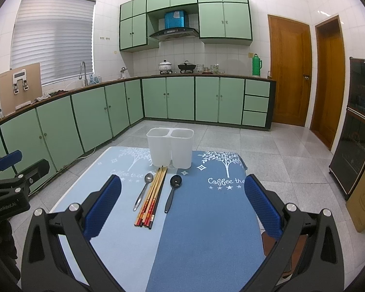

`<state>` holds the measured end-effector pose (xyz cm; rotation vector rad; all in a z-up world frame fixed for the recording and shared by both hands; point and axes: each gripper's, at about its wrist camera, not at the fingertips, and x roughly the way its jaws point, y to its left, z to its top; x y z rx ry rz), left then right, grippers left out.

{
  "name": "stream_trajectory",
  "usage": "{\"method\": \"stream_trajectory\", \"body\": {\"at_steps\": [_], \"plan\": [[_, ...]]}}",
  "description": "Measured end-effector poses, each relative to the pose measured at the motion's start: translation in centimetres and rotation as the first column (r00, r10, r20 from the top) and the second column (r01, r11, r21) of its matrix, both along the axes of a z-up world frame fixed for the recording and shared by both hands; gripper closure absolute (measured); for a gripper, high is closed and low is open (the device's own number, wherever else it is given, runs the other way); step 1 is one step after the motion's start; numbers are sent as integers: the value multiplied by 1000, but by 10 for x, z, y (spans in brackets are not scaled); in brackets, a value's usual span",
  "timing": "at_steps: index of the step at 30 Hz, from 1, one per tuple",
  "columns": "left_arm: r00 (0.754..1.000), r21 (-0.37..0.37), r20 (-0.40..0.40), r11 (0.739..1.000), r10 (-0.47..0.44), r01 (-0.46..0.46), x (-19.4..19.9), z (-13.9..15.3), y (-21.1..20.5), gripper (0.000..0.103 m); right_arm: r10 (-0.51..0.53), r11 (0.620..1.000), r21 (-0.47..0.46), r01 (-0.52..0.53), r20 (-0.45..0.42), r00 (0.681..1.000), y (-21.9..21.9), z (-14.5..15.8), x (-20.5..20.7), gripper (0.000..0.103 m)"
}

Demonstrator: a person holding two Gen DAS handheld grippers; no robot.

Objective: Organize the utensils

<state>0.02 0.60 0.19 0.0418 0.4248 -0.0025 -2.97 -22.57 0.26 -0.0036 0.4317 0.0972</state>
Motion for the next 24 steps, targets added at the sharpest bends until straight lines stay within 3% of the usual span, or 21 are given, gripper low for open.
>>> {"method": "stream_trajectory", "body": {"at_steps": [24], "plan": [[1000, -3, -15, 1000, 4, -4, 9, -14, 3, 6, -8, 1000, 5, 8, -18, 1000, -2, -2, 11, 5]]}}
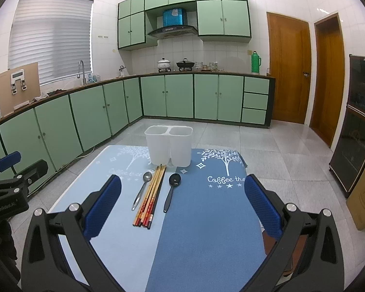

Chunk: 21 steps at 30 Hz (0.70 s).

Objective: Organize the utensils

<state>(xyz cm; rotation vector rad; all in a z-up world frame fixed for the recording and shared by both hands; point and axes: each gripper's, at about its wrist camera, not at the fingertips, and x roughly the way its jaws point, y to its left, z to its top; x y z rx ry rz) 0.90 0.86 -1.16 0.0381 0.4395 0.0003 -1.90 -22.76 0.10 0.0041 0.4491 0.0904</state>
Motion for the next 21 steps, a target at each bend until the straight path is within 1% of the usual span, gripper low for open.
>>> {"method": "stream_trajectory", "body": {"at_steps": [7, 11, 16, 21], "plan": [[1000, 3, -23, 1000, 3, -3, 11, -6, 0, 6, -3, 1000, -1, 3, -16, 1000, 1, -4, 11, 5], [999, 3, -45, 1000, 5, -5, 25, -12, 0, 6, -9, 1000, -5, 9, -28, 1000, 2, -10, 24, 5], [997, 4, -81, 1000, 7, -7, 54, -25, 5, 6, -21, 1000, -20, 20, -47, 999, 4, -21, 55, 5], [994, 13, -109, 1000, 22, -21, 96, -43, 8, 6, -45, 999, -25, 44, -78, 996, 5, -37, 98, 5]]}}
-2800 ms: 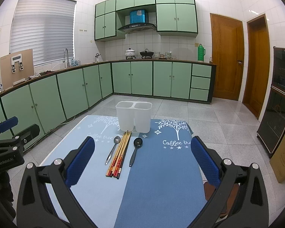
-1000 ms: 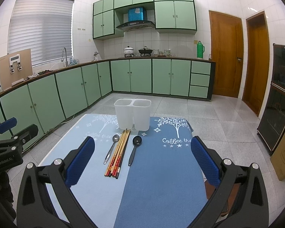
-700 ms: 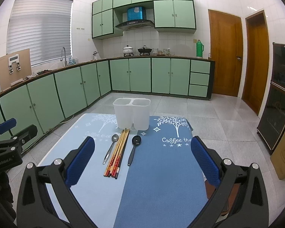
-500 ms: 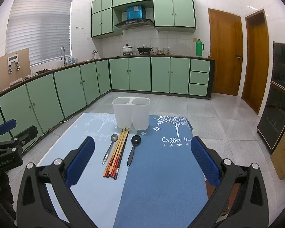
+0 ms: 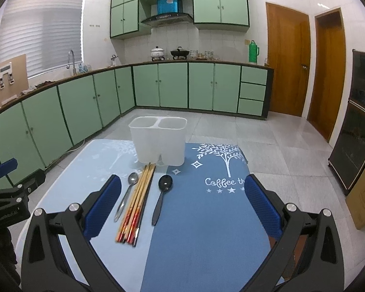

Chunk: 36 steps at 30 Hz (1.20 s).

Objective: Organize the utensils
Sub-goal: 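Move the right gripper to the black plastic spoon and close on it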

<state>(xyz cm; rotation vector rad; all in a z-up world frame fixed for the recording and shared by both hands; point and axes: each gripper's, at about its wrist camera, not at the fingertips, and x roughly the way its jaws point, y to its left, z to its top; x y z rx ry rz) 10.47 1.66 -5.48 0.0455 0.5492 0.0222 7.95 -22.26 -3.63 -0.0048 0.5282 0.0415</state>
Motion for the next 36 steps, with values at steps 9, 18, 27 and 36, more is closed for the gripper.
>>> {"method": "stream_trajectory", "body": {"at_steps": [9, 18, 27, 36], "plan": [[997, 20, -74, 1000, -2, 4, 81, -47, -2, 6, -42, 999, -21, 40, -108, 993, 9, -54, 87, 5], [990, 15, -142, 1000, 2, 0, 133, -89, -5, 6, -45, 998, -42, 37, -237, 971, 23, -109, 148, 5], [983, 11, -185, 1000, 5, -3, 155, -110, 0, 6, -50, 998, -45, 37, -336, 941, 34, -141, 182, 11], [978, 15, -208, 1000, 28, -26, 161, -116, 10, 6, -53, 999, -16, 51, -404, 913, 38, -159, 204, 25]]}}
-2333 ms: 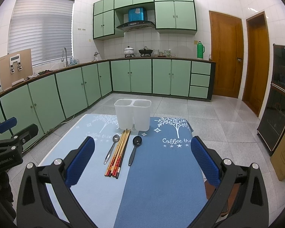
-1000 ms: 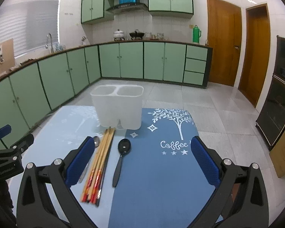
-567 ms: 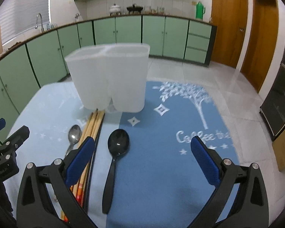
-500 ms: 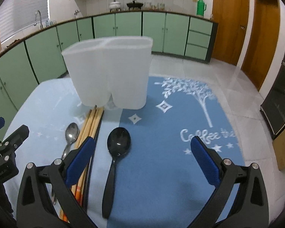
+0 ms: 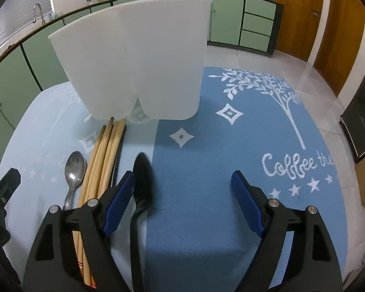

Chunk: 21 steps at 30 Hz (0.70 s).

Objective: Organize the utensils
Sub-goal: 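Move the right gripper to the black plastic spoon and close on it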

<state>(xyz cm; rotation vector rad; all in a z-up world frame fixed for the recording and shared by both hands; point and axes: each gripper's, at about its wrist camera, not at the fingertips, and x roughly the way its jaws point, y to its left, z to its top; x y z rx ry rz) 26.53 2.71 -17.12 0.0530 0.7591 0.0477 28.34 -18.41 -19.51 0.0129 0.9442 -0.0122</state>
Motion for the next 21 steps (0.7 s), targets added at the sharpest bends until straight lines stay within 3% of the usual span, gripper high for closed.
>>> {"method": "stream_trajectory", "body": {"at_steps": [9, 15, 19, 20, 21], "plan": [[1000, -9, -13, 1000, -7, 6, -1, -4, -2, 6, 8, 1000, -1, -8, 17, 1000, -1, 13, -9, 24], [1000, -10, -9, 1000, -2, 2, -3, -4, -1, 6, -10, 1000, -17, 10, -26, 1000, 8, 8, 1, 25], [1000, -10, -8, 1000, -7, 7, -3, -4, -2, 6, -33, 999, -4, 33, -36, 999, 9, 1, 5, 39], [1000, -8, -10, 1000, -10, 10, -3, -4, -3, 6, -16, 1000, 1, 16, -29, 999, 10, 2, 6, 45], [1000, -8, -12, 1000, -14, 14, -2, -5, -3, 6, 0, 1000, 9, 0, -25, 1000, 10, 2, 5, 59]]}}
